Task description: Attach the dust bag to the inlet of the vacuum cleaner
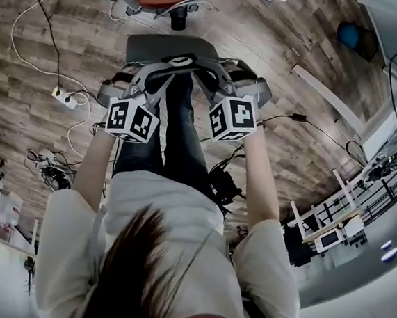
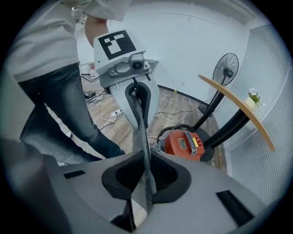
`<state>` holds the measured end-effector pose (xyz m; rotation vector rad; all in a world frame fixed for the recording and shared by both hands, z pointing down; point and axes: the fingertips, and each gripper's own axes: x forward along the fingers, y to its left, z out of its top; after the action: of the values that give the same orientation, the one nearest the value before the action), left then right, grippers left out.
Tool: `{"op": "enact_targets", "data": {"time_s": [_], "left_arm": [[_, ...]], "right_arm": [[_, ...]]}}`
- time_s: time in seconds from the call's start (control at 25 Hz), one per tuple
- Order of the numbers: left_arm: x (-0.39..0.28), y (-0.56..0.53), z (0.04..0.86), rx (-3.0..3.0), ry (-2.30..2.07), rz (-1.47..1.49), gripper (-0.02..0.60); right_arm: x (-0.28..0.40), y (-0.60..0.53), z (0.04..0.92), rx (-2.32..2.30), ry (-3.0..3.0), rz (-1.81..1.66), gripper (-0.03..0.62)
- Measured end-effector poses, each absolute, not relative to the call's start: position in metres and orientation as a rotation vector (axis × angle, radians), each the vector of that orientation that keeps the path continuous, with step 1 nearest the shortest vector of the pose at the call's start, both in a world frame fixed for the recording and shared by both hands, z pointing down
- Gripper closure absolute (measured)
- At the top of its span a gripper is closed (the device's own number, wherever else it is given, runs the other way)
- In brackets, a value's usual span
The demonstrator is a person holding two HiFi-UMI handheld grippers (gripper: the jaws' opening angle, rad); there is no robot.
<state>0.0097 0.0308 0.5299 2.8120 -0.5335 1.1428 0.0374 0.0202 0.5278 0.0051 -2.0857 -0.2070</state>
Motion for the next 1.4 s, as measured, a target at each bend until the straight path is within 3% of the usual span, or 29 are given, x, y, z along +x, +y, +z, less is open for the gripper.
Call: {"op": "enact_targets", "data": {"time_s": [0.72,1.4], "left_arm": [[0.007,0.012,0.703,2.68,-0.443,1.296,0.54],[0.004,-0.011,0.769,2.505,-0.445,1.378,0.538]], "right_arm": [[0.037,0.007,0.693,-0.055,-2.045,-0.14,0.566],[0.036,-0.018,0.756,-0.094,-2.013,-0.049,0.566]]}}
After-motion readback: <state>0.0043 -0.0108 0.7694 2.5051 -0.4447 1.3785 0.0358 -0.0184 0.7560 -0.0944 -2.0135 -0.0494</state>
